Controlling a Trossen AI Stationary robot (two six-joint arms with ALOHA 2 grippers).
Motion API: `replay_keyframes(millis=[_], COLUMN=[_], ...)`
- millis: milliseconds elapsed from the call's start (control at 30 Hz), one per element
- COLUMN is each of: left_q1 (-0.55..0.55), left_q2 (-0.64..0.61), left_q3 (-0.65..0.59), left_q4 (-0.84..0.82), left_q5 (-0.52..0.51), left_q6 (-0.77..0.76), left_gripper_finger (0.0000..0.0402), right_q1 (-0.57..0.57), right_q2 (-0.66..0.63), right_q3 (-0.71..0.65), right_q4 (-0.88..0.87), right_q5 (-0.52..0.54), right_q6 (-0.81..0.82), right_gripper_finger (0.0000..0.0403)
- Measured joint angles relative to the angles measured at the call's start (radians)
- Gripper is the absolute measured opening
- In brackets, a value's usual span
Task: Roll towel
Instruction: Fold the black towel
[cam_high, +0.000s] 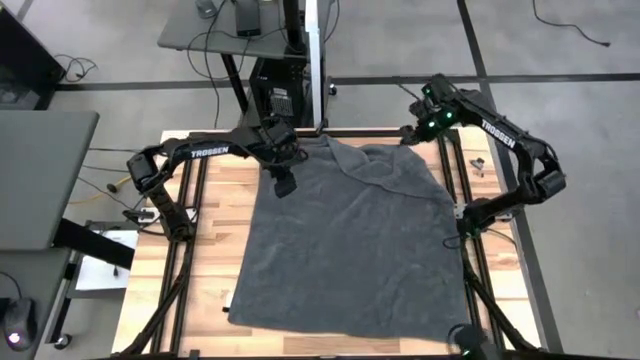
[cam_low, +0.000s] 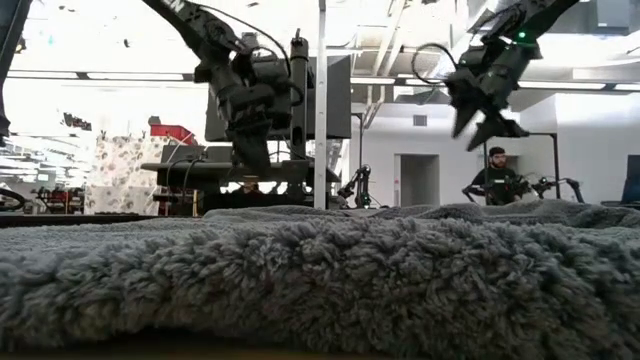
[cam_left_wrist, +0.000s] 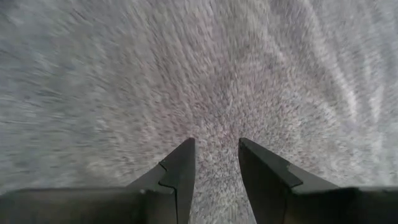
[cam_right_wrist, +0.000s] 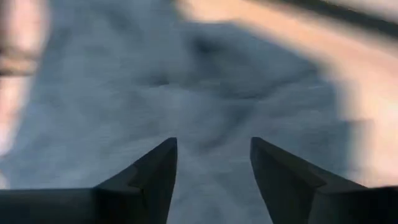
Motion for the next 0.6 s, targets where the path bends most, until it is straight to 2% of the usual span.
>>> replay_keyframes(millis=[133,233,400,600], left_q1=[-0.018,-0.023,-0.037,-0.078], left_q2=[0.000,0.000,-0.003,-0.007], left_q3=[-0.133,-0.220,-0.350,-0.451], left_q4=[0.188,0.293,0.435,0.544], left_q5=[0.001,0.000,0.003,0.005], left_q6=[-0.079,-0.143,-0.222,-0.323], left_gripper_finger=[0.0106,0.0106,0.0106,0.0106], right_q1=[0.198,0.279,0.303,0.241], right_q2=[0.013,0.029,0.077,0.173], right_q3=[-0.138,-0.208,-0.246,-0.246], right_q4=[0.185,0.339,0.373,0.371], right_q5=[0.011,0.044,0.170,0.218], right_q6=[0.127,0.247,0.320,0.227], right_gripper_finger=[0.0195,0.0188,0.0174,0.0165])
